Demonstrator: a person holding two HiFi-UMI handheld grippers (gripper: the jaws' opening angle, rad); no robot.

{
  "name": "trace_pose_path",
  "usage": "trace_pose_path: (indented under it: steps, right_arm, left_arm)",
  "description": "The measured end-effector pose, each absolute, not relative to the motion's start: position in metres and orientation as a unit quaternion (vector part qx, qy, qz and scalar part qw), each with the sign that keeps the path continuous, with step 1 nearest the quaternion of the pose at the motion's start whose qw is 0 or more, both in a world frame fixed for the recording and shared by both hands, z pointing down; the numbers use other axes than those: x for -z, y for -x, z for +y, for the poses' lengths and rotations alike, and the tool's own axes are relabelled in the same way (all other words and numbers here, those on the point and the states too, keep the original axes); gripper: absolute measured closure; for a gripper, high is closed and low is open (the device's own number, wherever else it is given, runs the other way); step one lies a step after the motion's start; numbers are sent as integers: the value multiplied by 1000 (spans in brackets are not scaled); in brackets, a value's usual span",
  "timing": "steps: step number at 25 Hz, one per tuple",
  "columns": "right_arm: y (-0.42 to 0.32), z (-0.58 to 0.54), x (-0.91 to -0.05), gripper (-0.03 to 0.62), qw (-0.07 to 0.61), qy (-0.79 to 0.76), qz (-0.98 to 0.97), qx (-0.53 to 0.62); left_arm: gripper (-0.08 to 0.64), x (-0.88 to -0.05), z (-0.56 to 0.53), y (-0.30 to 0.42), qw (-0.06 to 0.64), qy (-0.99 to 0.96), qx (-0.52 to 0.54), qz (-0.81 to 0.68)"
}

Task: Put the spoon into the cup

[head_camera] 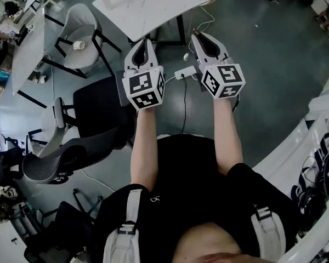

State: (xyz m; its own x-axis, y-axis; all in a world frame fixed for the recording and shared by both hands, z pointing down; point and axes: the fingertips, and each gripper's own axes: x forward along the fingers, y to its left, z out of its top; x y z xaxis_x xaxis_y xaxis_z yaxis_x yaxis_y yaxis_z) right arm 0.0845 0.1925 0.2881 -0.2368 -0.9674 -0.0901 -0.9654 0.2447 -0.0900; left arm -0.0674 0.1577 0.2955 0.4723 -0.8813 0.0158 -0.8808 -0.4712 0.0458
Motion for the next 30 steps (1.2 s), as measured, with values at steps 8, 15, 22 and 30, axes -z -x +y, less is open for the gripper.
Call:
trace_pose_path:
  steps: [8, 15, 22, 30]
  right_arm:
    - [-81, 190, -290, 541, 61, 609, 791, 7]
    - [-89, 185, -294, 541, 70, 610, 789, 19]
    - [-106, 178, -295, 541, 63, 612, 788, 17]
    - [-117, 161, -306, 541, 66, 604, 793, 37]
  left_arm:
    - [548, -297, 156, 72, 26, -854, 6, -519]
    - [548, -302, 151, 67, 31, -854, 6, -519]
    - [548, -305, 143, 55, 37, -853, 11, -520]
    - [548, -313, 134, 58, 43, -841, 6, -539]
